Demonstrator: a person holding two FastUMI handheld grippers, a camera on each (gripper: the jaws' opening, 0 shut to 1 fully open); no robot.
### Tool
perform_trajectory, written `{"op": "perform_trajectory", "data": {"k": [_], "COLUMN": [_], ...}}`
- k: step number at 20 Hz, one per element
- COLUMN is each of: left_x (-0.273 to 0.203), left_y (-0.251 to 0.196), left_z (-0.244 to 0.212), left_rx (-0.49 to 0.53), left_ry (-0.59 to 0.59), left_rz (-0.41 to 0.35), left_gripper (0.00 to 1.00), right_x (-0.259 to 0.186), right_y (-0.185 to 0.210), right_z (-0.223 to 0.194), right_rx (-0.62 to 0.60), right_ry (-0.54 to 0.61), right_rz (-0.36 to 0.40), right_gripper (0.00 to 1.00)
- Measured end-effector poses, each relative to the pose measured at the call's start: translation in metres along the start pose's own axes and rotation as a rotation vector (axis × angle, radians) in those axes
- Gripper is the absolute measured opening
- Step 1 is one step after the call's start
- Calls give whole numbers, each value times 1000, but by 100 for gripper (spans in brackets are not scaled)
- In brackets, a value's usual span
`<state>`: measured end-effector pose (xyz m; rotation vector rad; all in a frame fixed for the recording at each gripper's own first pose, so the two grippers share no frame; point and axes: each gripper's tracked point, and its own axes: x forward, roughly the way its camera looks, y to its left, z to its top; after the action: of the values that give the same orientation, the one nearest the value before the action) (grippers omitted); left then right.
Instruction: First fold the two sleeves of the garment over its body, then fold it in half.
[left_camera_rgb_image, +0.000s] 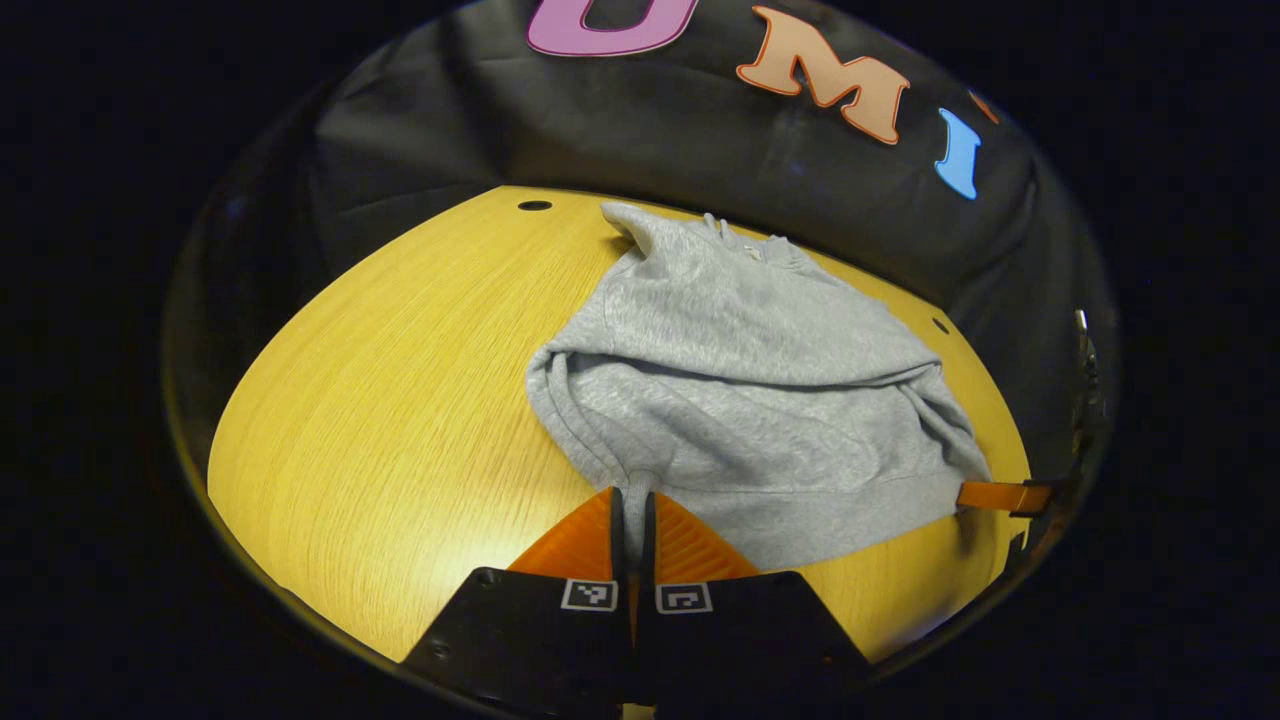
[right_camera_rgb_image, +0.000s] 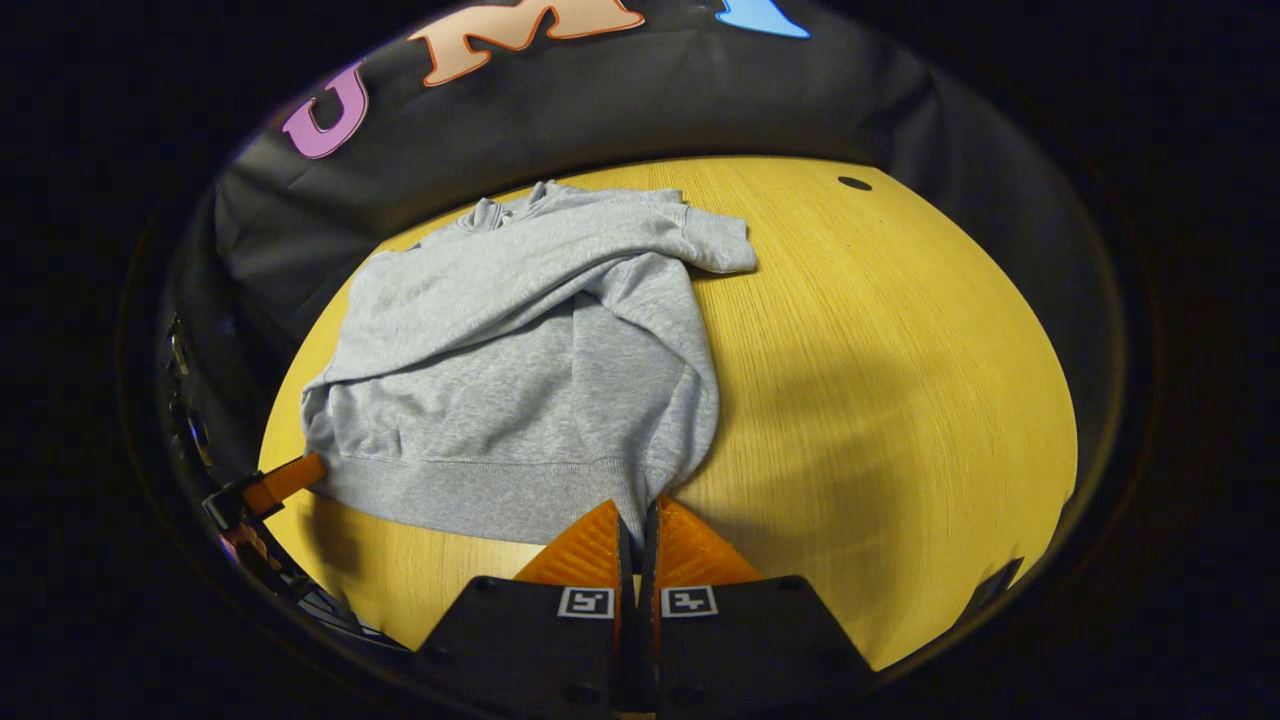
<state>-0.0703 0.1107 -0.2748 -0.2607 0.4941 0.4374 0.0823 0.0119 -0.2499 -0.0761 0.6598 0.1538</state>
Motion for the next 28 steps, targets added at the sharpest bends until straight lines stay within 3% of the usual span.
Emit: {"op": "perform_trajectory", "data": {"k": [4, 16, 22, 24, 28], "left_x": [-1, 39, 83, 104, 126], "left_y": [-18, -52, -55, -49, -43], "left_z": [38, 155, 178, 180, 182], "left_rx": [-68, -158, -181, -182, -196], "left_ry": [-75, -215, -172, -125, -42], "left_rz": [-74, -161, -112, -69, -3], "left_gripper": [0, 0, 0, 3, 0], "right_x": [-4, 16, 49, 58, 58], "right_y": [12, 48, 59, 59, 52], "right_z": [24, 134, 159, 157, 167], "right_rx": [52, 120, 132, 190, 293], "right_ry": [-74, -244, -200, -148, -80], "right_rz": [44, 172, 191, 198, 213], "right_gripper": [2, 2, 2, 2, 4]}}
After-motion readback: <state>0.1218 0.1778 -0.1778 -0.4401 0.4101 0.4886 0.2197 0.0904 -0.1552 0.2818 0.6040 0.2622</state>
